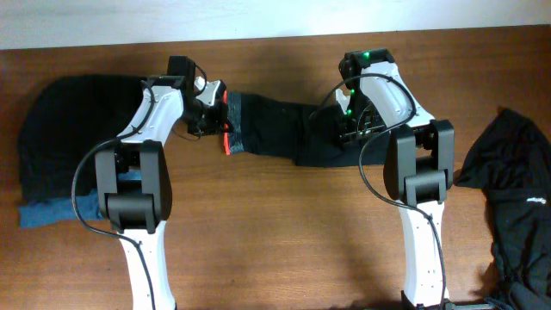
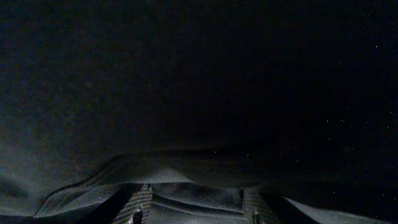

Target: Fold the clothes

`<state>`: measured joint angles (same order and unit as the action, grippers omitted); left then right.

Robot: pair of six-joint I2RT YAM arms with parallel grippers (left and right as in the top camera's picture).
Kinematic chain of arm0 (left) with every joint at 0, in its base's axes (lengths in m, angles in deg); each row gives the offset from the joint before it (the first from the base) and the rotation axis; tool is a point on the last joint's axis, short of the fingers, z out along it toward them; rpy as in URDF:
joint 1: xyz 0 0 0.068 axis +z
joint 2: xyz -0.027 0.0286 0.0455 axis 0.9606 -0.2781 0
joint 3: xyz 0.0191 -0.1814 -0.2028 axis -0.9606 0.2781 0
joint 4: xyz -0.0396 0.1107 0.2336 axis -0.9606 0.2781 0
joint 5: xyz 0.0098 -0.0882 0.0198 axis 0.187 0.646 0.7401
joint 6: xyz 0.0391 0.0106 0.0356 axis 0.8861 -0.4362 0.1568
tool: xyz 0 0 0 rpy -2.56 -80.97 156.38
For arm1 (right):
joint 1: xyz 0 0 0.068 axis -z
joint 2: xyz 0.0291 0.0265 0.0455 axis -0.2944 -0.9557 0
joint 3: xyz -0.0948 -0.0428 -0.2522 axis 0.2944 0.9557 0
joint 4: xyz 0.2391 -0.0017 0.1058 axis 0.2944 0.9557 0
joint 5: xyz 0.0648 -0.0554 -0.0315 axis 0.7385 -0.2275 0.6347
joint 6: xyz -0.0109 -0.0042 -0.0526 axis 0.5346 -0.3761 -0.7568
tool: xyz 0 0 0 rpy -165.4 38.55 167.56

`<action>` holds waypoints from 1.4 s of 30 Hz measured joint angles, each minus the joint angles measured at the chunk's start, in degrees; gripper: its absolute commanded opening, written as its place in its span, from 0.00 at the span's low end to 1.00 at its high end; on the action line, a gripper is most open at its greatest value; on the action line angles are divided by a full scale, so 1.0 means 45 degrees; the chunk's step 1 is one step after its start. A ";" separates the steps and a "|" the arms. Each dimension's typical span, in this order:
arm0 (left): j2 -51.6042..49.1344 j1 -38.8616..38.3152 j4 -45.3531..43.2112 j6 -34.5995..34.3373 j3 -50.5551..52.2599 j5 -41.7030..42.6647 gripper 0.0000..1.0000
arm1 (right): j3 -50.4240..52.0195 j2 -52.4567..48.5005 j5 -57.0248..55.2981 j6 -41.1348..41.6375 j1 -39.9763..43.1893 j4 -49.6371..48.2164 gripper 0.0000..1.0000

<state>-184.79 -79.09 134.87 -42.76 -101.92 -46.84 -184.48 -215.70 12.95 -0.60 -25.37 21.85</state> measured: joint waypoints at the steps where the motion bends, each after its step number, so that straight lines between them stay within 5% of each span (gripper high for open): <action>1: 0.0000 0.0034 0.0058 0.0000 0.0000 0.0015 0.00 | 0.0000 0.0000 0.0000 -0.0010 0.0000 0.0000 0.47; 8: 0.0121 0.0748 0.0491 0.0005 0.0000 -0.0248 0.00 | -0.0423 0.0000 0.0092 0.0019 -0.0010 0.0063 0.54; 15: 0.1282 0.2336 0.0495 0.0005 0.0000 -0.0947 0.00 | -0.3580 0.0262 0.0437 0.0078 -0.0010 0.1035 0.72; 24: 0.3332 0.3274 0.0661 0.0000 -0.0583 -0.1273 0.01 | -0.5440 0.0957 0.0631 0.0058 0.0403 0.1870 0.73; 33: 0.4240 0.1137 0.1409 -0.0044 -0.0743 -0.1496 0.01 | -0.5435 0.0957 0.0631 0.0058 0.1695 0.2370 0.73; 42: 0.4235 -0.1841 0.1423 -0.0049 -0.0743 -0.3745 0.01 | -0.5435 0.0952 0.1530 0.0058 0.2477 0.2545 0.73</action>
<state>-165.73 -87.37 141.27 -42.98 -105.26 -63.69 -208.94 -211.42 19.84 -0.34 -14.23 33.31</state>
